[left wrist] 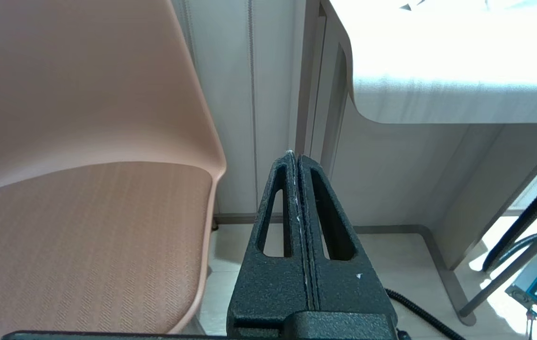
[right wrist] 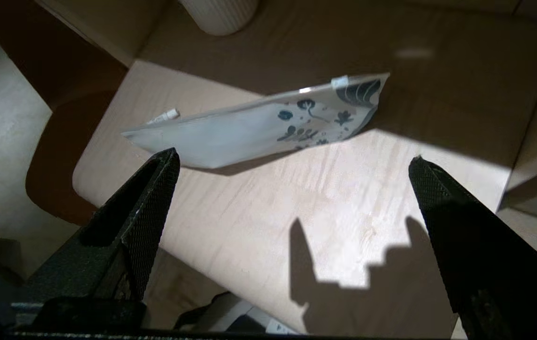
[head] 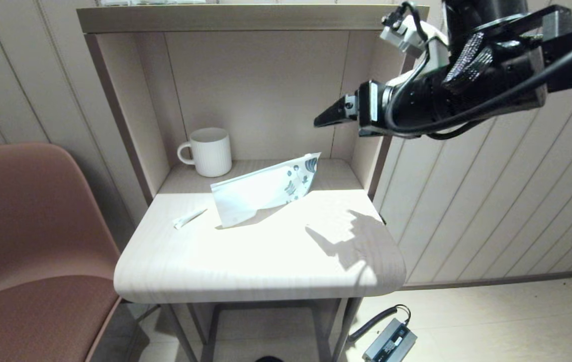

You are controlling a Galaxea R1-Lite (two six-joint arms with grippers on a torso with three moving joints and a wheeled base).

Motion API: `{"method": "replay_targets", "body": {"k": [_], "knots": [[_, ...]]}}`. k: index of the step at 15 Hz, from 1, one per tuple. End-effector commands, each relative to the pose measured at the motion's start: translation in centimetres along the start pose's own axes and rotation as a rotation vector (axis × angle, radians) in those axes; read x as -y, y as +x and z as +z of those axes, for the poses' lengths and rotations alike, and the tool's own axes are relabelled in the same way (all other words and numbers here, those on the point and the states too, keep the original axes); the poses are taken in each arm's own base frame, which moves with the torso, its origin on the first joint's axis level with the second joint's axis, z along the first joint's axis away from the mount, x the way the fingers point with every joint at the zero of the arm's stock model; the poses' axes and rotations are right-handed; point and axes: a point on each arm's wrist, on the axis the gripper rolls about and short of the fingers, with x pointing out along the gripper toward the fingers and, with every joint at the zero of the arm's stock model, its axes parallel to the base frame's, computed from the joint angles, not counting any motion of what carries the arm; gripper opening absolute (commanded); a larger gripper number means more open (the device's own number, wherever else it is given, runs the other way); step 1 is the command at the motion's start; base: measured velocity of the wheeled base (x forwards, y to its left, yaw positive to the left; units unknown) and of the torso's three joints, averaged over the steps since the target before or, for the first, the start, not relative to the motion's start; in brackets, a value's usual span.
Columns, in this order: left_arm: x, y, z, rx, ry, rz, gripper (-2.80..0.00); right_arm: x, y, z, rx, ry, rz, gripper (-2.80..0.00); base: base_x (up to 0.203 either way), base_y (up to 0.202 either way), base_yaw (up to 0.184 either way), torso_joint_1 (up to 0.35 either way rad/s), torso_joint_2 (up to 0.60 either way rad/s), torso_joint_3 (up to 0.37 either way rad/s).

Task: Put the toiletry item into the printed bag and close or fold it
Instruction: Pick up the storage bag

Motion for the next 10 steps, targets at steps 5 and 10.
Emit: {"method": "replay_targets", "body": {"k": [5,10], "knots": [[0.0,0.0,0.0,0.007,-0.003,0.000,-2.80,1.5,12.1,-4.4,-0.091,0.031,-0.075,0.00,0.000,0.000,0.000,0.000,0.00,0.000],[0.0,0.0,0.0,0.007,-0.003,0.000,-2.80,2.5,13.2,-3.6,0.027,0.056,-0.110,0.00,0.000,0.000,0.000,0.000,0.00,0.000]]}}
